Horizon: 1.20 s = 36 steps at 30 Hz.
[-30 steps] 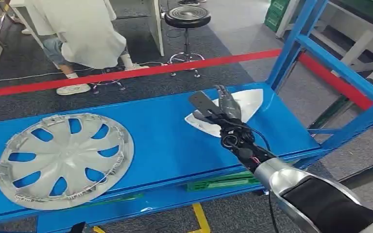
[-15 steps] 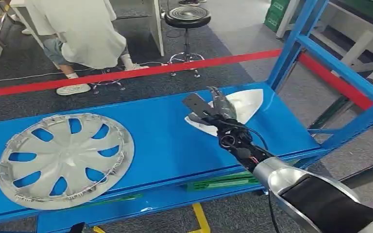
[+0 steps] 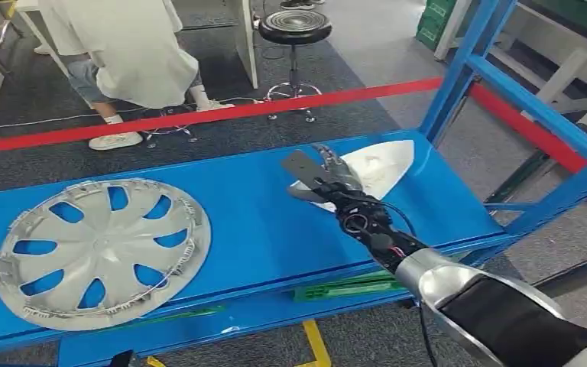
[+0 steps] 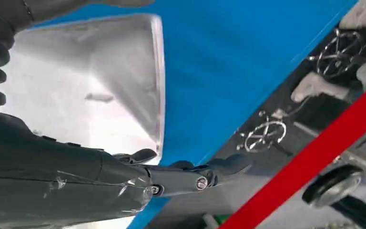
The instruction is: Take the parts from the cabinet and place them on the table.
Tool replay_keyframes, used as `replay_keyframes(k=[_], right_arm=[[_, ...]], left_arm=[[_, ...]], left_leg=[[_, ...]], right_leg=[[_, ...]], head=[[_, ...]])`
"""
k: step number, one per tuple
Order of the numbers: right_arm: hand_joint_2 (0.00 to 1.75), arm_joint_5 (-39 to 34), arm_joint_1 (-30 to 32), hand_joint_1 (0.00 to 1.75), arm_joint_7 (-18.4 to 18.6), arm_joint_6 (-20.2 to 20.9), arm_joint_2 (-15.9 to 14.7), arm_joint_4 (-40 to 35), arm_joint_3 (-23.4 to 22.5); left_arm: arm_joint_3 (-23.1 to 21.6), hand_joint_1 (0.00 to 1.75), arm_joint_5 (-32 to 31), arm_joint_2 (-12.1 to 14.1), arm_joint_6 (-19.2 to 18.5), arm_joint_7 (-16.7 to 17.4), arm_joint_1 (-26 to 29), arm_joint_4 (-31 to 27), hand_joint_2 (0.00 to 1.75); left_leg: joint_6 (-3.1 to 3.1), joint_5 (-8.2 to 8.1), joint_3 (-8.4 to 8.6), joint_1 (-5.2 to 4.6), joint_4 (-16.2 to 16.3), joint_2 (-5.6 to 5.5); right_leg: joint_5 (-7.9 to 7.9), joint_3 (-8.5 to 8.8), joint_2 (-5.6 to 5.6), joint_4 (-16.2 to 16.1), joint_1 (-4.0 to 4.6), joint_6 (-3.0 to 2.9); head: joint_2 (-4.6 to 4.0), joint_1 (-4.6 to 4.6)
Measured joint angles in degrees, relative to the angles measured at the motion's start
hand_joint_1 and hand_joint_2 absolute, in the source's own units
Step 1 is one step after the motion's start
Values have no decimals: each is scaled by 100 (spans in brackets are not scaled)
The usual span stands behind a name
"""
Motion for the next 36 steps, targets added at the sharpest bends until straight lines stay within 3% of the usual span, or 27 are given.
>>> replay_keyframes(k=[5, 12, 22, 29, 36], right_arm=[[175, -140, -4, 0, 9, 140, 22, 24, 74], [175, -879, -3, 0, 44, 837, 31, 24, 177], [175, -1100, -4, 0, 279, 651, 29, 24, 415], [175, -739, -18, 0, 643, 533, -2, 17, 599], [175, -700, -26, 0, 680, 533, -35, 15, 730]], left_arm=[[0, 0, 0, 0, 7, 2, -3, 0, 0], [0, 0, -22, 2, -2, 11, -39, 0, 0], [0, 0, -61, 9, 7, 15, -43, 0, 0], [0, 0, -66, 13, 9, 15, -41, 0, 0], [0, 0, -66, 20, 9, 15, -41, 0, 0]], left_leg=[[0, 0, 0, 0, 0, 0], [0, 0, 0, 0, 0, 0], [0, 0, 0, 0, 0, 1], [0, 0, 1, 0, 0, 1], [0, 0, 1, 0, 1, 1]], right_leg=[[0, 0, 0, 0, 0, 0], [0, -1, 0, 0, 0, 0], [0, -4, 1, -1, 0, 0], [0, -2, 1, 0, 0, 0], [0, -2, 1, 0, 0, 0]], head=[[0, 2], [0, 0], [0, 0], [0, 0], [0, 2]])
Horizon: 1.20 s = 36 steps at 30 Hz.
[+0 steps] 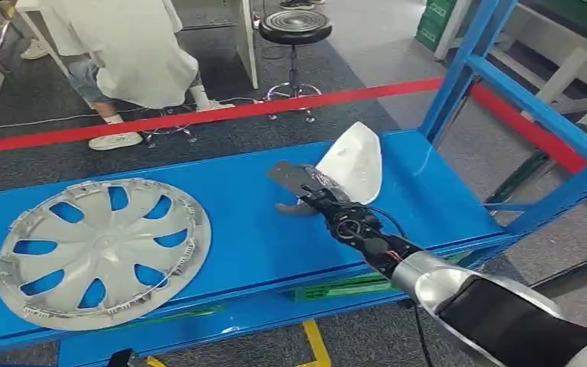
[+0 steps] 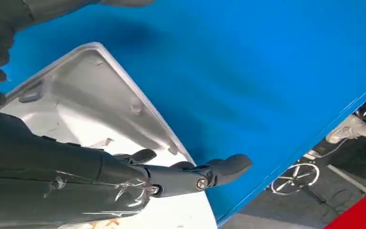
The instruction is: Take the parts from the cabinet and place them on the table.
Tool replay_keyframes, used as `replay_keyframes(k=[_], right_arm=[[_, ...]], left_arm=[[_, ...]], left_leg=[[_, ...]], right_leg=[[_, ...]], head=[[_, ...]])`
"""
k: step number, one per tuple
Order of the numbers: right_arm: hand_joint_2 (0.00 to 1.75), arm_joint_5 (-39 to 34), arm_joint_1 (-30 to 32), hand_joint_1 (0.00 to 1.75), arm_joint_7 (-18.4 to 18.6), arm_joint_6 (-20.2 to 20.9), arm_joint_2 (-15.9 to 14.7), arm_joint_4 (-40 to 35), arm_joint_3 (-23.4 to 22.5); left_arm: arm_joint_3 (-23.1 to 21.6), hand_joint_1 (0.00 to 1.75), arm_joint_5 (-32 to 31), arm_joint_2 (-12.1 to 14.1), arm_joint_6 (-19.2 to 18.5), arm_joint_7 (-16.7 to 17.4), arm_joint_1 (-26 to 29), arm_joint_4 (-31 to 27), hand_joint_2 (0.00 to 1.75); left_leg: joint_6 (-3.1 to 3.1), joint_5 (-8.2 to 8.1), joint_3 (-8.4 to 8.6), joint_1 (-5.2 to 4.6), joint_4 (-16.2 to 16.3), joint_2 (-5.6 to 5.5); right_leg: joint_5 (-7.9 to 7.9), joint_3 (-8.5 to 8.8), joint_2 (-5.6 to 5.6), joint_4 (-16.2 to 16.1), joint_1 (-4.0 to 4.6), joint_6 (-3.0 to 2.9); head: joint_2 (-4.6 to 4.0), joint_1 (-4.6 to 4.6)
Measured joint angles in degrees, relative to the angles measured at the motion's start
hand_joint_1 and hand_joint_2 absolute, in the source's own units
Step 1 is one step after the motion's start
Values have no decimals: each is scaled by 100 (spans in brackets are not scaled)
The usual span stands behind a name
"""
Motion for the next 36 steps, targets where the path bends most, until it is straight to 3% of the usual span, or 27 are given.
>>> replay_keyframes(k=[14, 28, 30, 33, 36], right_arm=[[175, 9, -6, 0, 17, 2, -29, -31, 98], [175, 580, -140, 0, 361, 282, -204, -31, 276], [175, 820, -291, 0, 514, 652, -370, -35, 372], [175, 1164, -685, 0, 771, 1721, -666, -81, 529], [175, 1541, -1048, 0, 916, 2373, -889, -83, 752]], left_arm=[[0, 0, 0, 4, 0, 0, 0, 0, 0], [2, 0, 13, 7, -11, -44, 0, 0, 0], [2, 0, -11, 11, -55, -94, 0, 0, 0], [2, 0, -79, 15, -100, -94, -1, 0, 0], [4, 0, -94, 24, -107, -90, 2, 0, 0]], left_leg=[[0, 0, 0, 0, 0, 0], [0, 0, -1, 0, 1, 0], [0, 0, -1, -1, 1, -1], [1, 1, -1, -2, 2, 0], [1, 1, -1, -2, 2, -2]], right_leg=[[0, 0, 0, 0, 0, 0], [1, -2, 0, 0, -1, 0], [2, -2, 0, 0, -1, 1], [3, -2, 0, 0, -3, 2], [3, 0, -2, 0, -3, 2]], head=[[0, -2], [0, -2], [0, -4], [0, -2], [0, 2]])
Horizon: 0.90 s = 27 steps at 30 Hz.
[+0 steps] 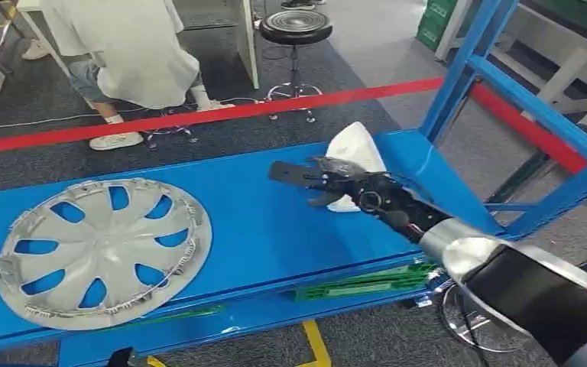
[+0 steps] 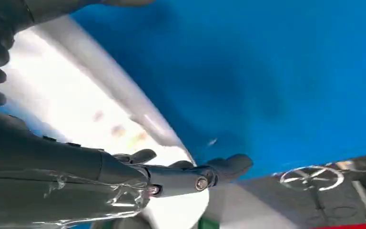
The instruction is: Take the parts from the cabinet and place them on the table.
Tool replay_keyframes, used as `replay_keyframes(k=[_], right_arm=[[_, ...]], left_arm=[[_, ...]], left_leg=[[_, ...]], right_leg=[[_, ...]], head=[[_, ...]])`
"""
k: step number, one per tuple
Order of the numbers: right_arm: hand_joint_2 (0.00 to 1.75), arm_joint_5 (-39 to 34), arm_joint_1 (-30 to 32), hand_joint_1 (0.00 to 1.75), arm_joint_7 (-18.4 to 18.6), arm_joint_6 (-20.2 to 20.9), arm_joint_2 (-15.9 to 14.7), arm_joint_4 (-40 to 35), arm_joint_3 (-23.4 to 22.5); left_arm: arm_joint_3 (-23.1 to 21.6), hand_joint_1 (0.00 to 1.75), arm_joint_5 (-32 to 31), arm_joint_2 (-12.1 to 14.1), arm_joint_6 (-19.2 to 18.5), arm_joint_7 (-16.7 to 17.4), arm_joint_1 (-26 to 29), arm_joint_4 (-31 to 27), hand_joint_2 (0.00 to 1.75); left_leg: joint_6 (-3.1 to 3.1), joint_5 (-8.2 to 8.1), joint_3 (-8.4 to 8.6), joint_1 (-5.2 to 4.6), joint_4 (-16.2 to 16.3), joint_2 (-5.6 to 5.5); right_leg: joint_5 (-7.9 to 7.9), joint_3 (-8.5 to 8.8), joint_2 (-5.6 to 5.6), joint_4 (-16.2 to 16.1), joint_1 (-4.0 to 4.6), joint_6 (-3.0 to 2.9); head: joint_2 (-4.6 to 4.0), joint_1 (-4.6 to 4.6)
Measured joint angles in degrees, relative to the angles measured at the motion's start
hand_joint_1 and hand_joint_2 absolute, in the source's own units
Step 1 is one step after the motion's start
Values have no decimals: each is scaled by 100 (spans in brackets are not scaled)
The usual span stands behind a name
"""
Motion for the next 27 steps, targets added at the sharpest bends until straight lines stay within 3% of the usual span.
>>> replay_keyframes(k=[6, 10, 19, 27], right_arm=[[175, 403, -447, 0, 55, 869, -335, -11, 558], [175, 272, -559, 0, 147, 1176, -544, -129, 997], [175, -78, -615, 0, 151, 1183, -794, -383, 1590], [175, -249, -641, 0, 153, 1139, -831, -529, 1885]], left_arm=[[2, 0, -11, 7, 46, -26, 60, 0, 0], [2, 0, -41, 9, 55, -28, 110, 0, 0], [11, 0, -42, 13, 39, -50, 142, 0, 0], [35, 0, -42, 22, 37, -72, 150, 0, 0]], left_leg=[[0, 0, 1, 0, 0, 0], [0, 0, 1, 0, -1, 0], [0, 0, 1, 1, -2, 0], [0, 0, 1, 1, -1, 0]], right_leg=[[1, -1, 6, 0, 1, 3], [1, -2, 5, 0, 2, 3], [1, 0, 4, 0, 2, 3], [1, 1, 3, 0, 2, 3]], head=[[0, -2], [0, -4], [0, -4], [0, -2]])
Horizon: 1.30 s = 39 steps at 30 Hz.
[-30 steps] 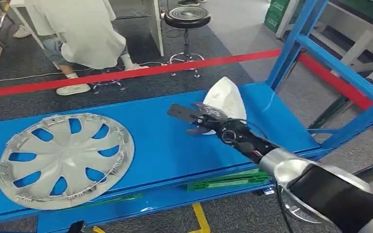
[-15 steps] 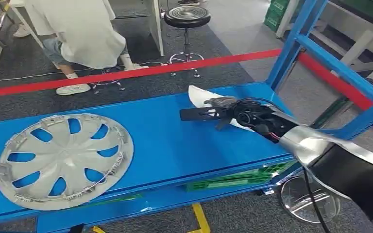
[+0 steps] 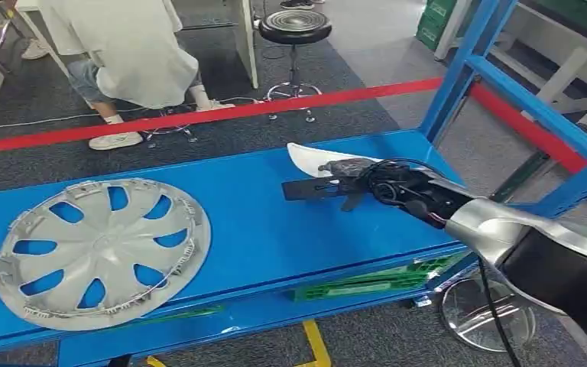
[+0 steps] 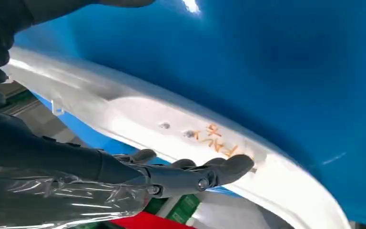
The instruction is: Take the parts from the cabinet and place them on the table.
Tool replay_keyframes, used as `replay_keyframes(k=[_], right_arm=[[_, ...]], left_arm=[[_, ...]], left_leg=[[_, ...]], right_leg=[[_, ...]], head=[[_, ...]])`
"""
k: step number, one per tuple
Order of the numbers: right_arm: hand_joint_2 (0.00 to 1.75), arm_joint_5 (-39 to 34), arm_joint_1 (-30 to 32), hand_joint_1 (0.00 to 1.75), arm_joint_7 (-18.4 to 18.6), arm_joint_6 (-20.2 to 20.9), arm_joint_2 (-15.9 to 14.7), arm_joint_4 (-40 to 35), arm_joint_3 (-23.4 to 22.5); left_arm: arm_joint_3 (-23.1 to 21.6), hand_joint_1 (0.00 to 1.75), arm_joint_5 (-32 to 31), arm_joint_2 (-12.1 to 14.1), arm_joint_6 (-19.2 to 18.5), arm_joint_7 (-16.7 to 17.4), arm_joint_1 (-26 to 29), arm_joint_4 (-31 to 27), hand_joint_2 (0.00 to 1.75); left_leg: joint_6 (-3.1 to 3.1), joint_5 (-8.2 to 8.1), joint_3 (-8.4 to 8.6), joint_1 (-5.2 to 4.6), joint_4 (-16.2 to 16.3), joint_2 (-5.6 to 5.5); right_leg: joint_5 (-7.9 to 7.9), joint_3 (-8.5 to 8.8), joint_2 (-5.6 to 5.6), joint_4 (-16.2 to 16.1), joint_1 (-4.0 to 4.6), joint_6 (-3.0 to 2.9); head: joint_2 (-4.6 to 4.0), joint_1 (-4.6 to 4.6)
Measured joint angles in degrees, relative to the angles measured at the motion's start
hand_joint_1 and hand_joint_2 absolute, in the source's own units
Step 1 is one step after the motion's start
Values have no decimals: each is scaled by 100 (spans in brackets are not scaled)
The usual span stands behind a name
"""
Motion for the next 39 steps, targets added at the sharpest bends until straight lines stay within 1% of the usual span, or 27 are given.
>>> replay_keyframes(k=[6, 7, 8, 13, 30, 39], right_arm=[[175, -61, -4, 0, -2, -15, -24, -33, 153], [175, -90, -12, 110, -2, -15, -24, -37, 184], [175, -98, -18, 175, -2, -11, -24, -41, 216], [175, -175, -87, 175, -2, 77, -24, -52, 393], [175, -306, -228, 175, 0, 153, -39, -111, 857], [175, -308, -241, 175, 0, 157, -61, -135, 988]], left_arm=[[13, 0, -2, 0, 0, -13, 9, 0, 0], [15, 0, 0, 0, 0, -15, 12, 0, 0], [15, 0, 0, 0, 0, -15, 16, 0, 0], [37, 0, 33, 0, -2, -50, 31, 0, 0], [168, 0, 120, 0, -33, -76, 111, 0, 0], [221, 0, 136, -2, -33, -76, 124, 0, 0]], left_leg=[[0, 0, 0, 0, -1, 0], [0, 0, 0, 0, 0, 0], [0, 0, 0, 0, -1, 0], [0, 0, 0, 0, -1, 0], [0, 0, 0, 0, -1, 1], [0, 0, 0, 0, -1, 1]], right_leg=[[0, 0, 1, 0, 0, 0], [0, 0, 1, 0, 0, 0], [0, 0, 1, 0, 0, 0], [0, 1, 0, 0, 1, 0], [0, -1, 1, 0, 0, 0], [0, -1, 1, 0, 0, 0]], head=[[0, -2], [0, -2], [0, -4], [0, -4], [0, -4], [0, -2]])
